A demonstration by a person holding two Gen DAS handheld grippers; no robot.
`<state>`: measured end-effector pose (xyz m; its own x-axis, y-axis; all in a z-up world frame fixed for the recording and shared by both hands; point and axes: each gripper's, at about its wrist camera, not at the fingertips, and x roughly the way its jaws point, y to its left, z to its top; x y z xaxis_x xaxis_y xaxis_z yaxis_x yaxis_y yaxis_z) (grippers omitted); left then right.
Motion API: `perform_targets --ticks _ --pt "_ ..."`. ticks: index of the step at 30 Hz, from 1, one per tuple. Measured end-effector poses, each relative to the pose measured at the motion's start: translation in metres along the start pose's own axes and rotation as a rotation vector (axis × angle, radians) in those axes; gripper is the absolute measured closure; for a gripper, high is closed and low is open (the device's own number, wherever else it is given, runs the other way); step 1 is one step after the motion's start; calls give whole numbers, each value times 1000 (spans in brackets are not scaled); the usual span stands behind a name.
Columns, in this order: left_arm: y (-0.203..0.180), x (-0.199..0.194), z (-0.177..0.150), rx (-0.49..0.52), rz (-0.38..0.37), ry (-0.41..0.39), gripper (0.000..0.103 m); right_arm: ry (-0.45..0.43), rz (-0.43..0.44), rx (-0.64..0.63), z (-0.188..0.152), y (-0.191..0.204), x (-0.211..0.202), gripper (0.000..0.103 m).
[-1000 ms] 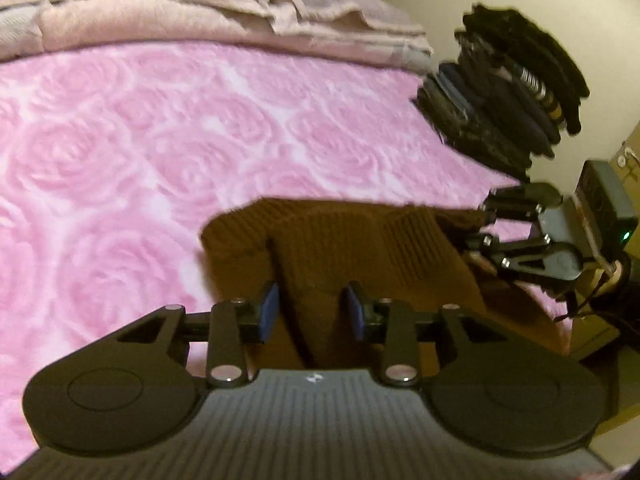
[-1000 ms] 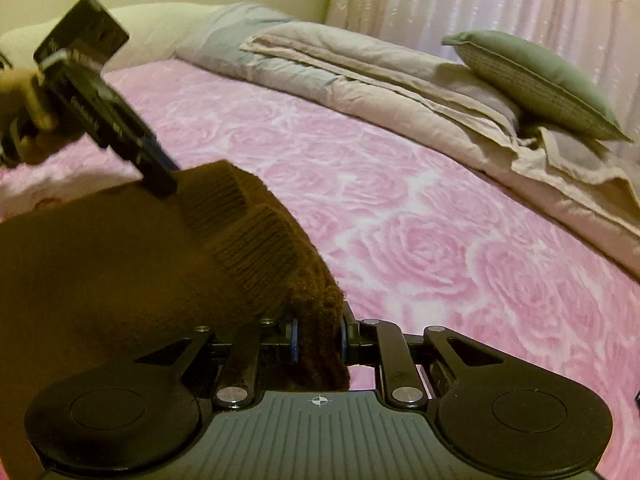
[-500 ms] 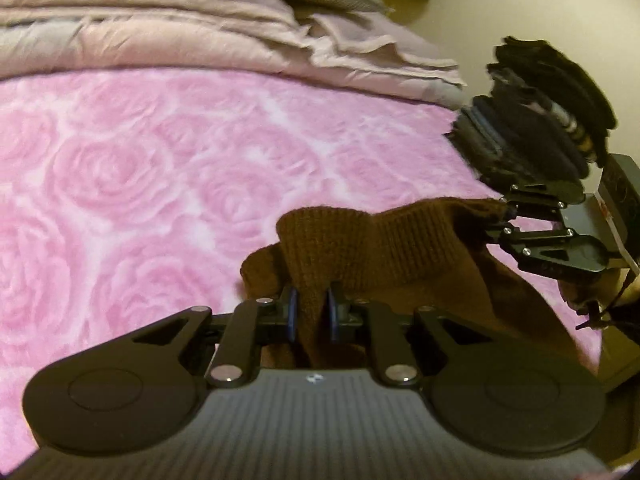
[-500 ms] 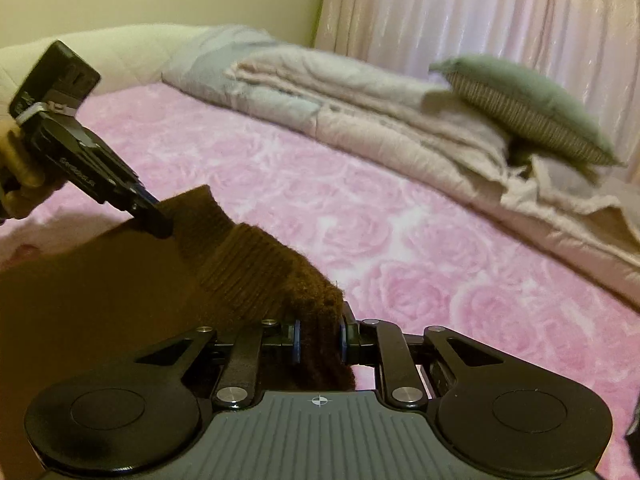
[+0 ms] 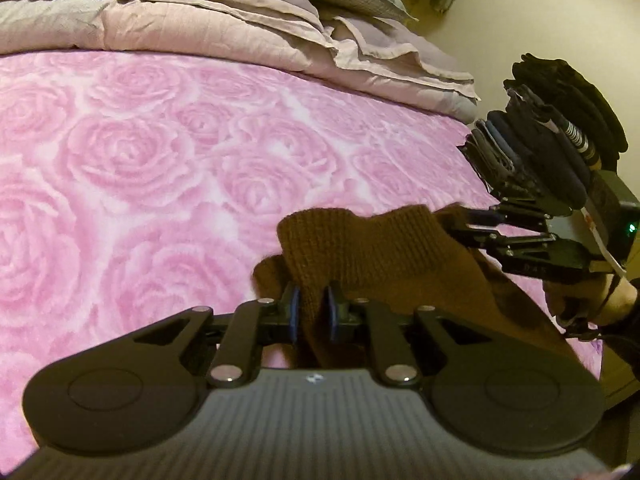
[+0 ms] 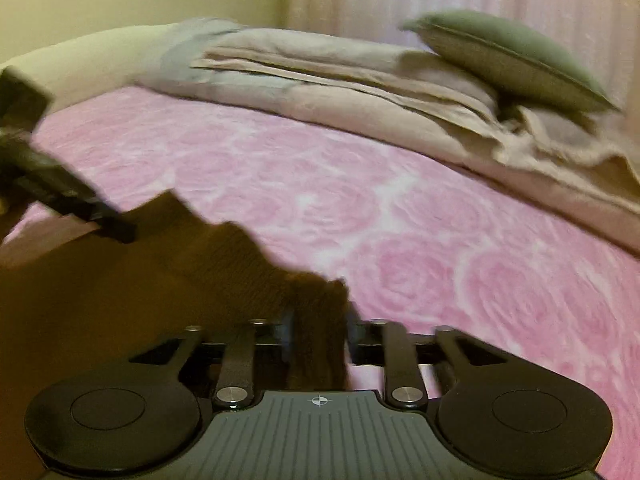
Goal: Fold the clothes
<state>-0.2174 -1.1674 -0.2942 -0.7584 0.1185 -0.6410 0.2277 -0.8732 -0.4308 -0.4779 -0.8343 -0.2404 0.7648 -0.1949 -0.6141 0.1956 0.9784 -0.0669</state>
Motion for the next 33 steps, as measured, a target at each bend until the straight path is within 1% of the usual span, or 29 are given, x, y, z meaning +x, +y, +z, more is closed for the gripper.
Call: perform_targets --ticks 2,3,7,8,9,12,14,16,17,18,19,20,21,22,25,26,27,28,30,31,32,33 --pt "-3 -6 0 17 31 -6 84 -20 -16 54 0 -7 -9 65" --pt "-5 -10 0 24 51 -10 79 -27 -22 66 0 -7 -18 65" --pt "-18 -33 2 75 113 -40 80 -57 -46 113 3 -8 -52 65" --pt "-24 -39 3 86 100 -46 80 -64 -52 125 4 -8 -61 65" --pt "-30 -45 4 97 88 -51 80 -65 -31 134 5 -4 -67 65" --pt "-54 -49 5 154 29 -32 80 -56 86 153 6 19 -80 65" --pt "-67 -40 2 196 -5 20 80 -23 148 142 5 37 -77 65" --pt "-72 -24 -5 230 -21 81 80 35 188 107 3 60 -60 65" --pt "-72 -16 -10 242 -7 109 80 63 195 89 1 67 -51 65" --pt "-69 -8 -16 253 23 133 82 90 191 73 -2 72 -42 65" --pt "-63 -8 -19 244 21 123 85 107 182 69 -7 72 -35 65" --pt "-57 -7 -22 235 19 114 86 107 175 86 -11 67 -32 65" --pt "-52 -11 -21 213 25 111 92 101 171 113 -16 60 -32 65" --pt "-47 -14 -21 193 30 107 94 104 146 136 -18 54 -34 65" --pt "-56 -36 -25 229 61 83 93 128 41 158 -21 40 -50 65" --pt "-58 -43 -27 242 71 75 93 126 20 166 -23 39 -60 65" --pt "-61 -50 -28 254 81 67 86 110 11 176 -24 41 -74 65" --pt "-64 -57 -29 266 91 60 81 91 9 184 -26 45 -90 65" --pt "-69 -71 -32 290 112 44 79 50 15 202 -32 59 -118 64" --pt "-72 -79 -34 303 119 35 78 26 25 213 -37 68 -134 61" --pt "-82 -89 -40 327 100 21 78 1 38 232 -44 76 -147 49" --pt "-91 -98 -45 350 82 9 76 -19 51 254 -52 83 -156 42"
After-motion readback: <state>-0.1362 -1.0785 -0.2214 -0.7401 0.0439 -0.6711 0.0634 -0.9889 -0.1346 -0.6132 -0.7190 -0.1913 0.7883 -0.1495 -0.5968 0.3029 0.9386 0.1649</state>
